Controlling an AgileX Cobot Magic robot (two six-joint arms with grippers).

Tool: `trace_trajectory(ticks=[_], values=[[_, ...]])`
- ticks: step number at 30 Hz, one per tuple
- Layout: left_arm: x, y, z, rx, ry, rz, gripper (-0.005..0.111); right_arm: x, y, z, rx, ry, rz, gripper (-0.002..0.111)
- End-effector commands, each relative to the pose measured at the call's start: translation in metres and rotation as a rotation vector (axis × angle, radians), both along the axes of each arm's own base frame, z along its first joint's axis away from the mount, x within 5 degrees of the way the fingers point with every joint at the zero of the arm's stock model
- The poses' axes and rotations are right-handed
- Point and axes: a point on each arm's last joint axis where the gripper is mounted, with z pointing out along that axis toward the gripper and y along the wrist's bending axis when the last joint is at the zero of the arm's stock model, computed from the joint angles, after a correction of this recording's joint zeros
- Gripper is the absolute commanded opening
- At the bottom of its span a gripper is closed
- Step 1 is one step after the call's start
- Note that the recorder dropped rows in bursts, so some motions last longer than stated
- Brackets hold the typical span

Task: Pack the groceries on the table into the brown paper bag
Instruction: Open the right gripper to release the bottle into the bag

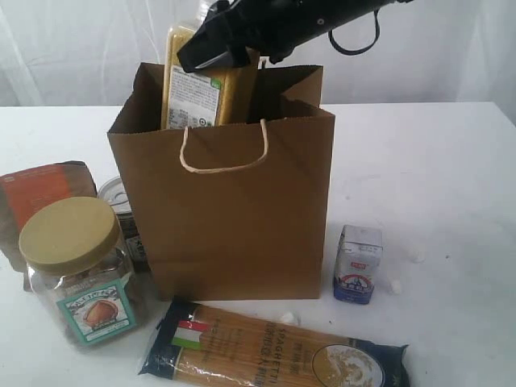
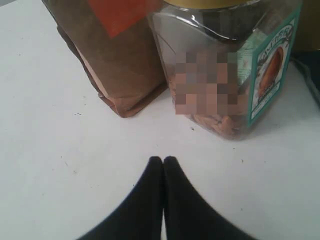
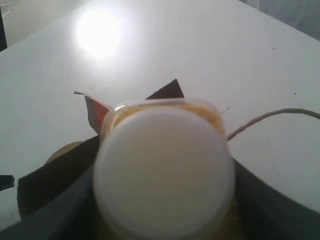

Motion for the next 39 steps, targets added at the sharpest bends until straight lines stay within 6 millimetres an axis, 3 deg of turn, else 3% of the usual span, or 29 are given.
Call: trace_trajectory(ticks=[1,15,20,23,39], values=[[-0.0013,0.0002,-0.0046,0.003,0.034,0.002,0.0,-0.0025,0.0006,0.0141,0.068,-0.017,-0.016,0.055],[-0.0013,0.0002,-0.0046,0.003,0.034,0.002,0.0,-0.0039,0.001,0.014,0.069,-0.006,-0.004,0.057],[-0.0013,0.0002,-0.0046,0.003,0.034,0.002,0.0,-0.0051,0.001,0.0133,0.063,0.002,0.009,0.086],[-0.0013,0.0002,-0.0046,0.003,0.034,0.002,0.0,-0.0051,0.0009,0.0131,0.061,0.001,0.009,0.095],[-0.0013,0.0002,-0.0046,0.003,0.034,0.002,0.0,-0.0053,0.001,0.0131,0.06,0.002,0.011,0.095]])
